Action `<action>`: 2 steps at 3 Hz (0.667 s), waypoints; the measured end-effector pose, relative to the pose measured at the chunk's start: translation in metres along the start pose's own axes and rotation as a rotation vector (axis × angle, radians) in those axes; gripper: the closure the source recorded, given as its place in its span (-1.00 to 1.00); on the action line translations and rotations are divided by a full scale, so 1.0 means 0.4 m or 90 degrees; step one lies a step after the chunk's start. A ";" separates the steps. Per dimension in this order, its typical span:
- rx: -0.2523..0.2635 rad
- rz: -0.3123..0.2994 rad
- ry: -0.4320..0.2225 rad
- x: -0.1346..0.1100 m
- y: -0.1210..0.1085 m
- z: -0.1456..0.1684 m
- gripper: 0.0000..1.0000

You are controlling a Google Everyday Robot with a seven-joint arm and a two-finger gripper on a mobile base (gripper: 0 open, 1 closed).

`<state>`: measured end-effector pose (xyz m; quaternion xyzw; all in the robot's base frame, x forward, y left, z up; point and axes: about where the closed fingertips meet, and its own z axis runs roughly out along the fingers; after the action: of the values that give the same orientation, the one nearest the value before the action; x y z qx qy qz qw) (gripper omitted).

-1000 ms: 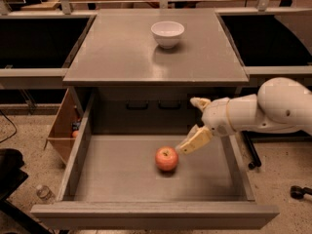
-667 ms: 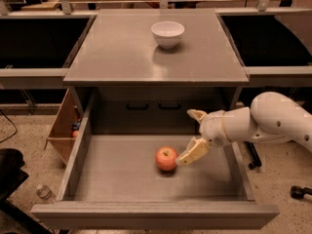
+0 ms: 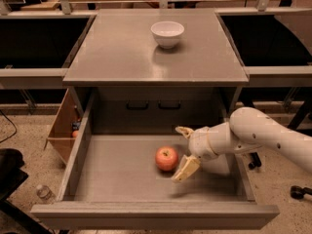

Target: Pick apple from top drawer and place on counter

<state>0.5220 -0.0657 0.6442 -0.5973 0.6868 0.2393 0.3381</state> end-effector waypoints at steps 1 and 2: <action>-0.030 -0.017 0.010 0.005 0.024 0.056 -0.68; -0.066 -0.028 0.011 -0.004 0.050 0.115 -0.21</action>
Offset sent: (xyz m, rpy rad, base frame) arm -0.0168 0.0603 -0.0457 -0.0236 0.0656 0.1643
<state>0.5107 -0.0274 0.6134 -0.6310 0.6632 0.2619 0.3058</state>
